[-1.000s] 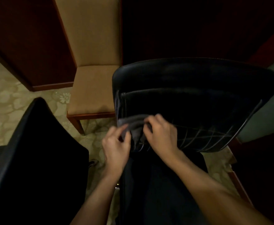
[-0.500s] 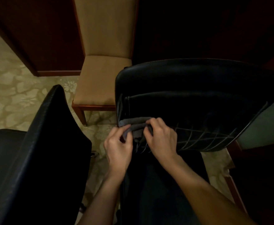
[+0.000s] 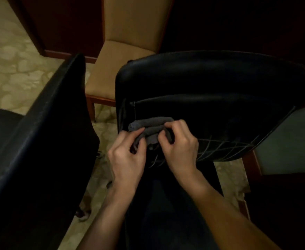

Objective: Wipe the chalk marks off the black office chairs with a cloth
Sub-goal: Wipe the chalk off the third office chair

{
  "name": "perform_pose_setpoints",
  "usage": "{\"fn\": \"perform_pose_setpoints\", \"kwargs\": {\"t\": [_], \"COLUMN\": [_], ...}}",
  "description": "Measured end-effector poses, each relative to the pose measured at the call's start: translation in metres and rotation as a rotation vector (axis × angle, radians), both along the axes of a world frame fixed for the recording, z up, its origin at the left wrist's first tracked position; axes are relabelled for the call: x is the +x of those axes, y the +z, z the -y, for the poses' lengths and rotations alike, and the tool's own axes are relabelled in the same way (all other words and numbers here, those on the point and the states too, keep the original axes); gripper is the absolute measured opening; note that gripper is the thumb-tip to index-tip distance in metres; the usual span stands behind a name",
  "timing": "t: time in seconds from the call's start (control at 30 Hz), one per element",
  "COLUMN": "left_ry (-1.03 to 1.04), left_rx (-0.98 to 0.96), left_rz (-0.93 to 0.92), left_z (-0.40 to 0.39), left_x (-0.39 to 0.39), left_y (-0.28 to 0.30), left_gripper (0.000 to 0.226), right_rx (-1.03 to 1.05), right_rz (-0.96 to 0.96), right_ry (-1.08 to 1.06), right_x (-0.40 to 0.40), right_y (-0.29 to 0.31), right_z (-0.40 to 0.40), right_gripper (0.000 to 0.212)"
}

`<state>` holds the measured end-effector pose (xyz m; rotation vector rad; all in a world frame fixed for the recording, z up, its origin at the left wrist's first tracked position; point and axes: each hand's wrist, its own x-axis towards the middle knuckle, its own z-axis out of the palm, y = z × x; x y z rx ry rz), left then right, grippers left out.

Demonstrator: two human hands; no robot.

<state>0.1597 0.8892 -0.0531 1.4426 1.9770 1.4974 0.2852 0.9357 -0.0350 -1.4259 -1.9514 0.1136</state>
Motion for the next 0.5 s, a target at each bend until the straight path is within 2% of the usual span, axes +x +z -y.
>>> {"fn": "perform_pose_setpoints", "kwargs": {"t": [0.1,0.27,0.5], "left_ry": [0.034,0.073,0.167], "left_rx": [-0.045,-0.082,0.02], "left_rz": [-0.004,-0.026,-0.046], "left_z": [0.028,0.066,0.133], "left_x": [0.005,0.006,0.019], "left_y": [-0.014,-0.008,0.03], "left_gripper": [0.023,0.029,0.023], "right_rx": [-0.072,-0.186,-0.128], "right_rz": [0.03,0.054,-0.07], "right_ry": [0.058,0.157,0.273], "right_x": [0.008,0.021,0.021], "right_y": [-0.016,-0.006,0.031], "right_z": [0.023,0.052,0.095], "right_gripper": [0.022,0.026,0.019]}}
